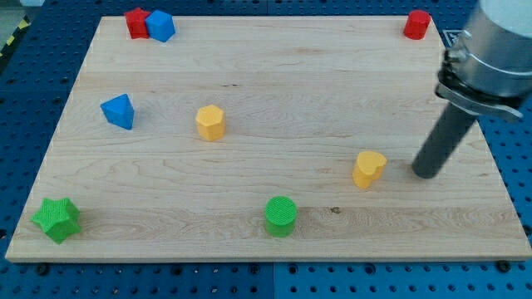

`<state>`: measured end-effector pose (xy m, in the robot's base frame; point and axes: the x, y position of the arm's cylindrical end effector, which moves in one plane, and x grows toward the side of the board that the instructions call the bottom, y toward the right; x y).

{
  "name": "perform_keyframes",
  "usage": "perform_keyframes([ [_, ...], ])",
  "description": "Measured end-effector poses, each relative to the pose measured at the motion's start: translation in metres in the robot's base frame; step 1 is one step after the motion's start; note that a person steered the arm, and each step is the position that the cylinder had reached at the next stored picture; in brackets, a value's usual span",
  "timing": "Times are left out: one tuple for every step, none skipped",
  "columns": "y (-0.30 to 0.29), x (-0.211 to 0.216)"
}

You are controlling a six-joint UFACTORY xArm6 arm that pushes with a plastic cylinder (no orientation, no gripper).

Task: Slide the heart close to the right side of the green circle

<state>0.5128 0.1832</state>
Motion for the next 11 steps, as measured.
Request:
perform_keyframes([
  [-0.056,0.003],
  [-0.059,0.009],
  [-0.052,-0.034],
  [-0.077,-0.009],
  [-0.077,0.012],
  [-0.078,0.015],
  [-0.084,0.034],
  [-0.084,0.034],
  [-0.088,0.001],
  [-0.109,0.022],
  [-0.109,0.023],
])
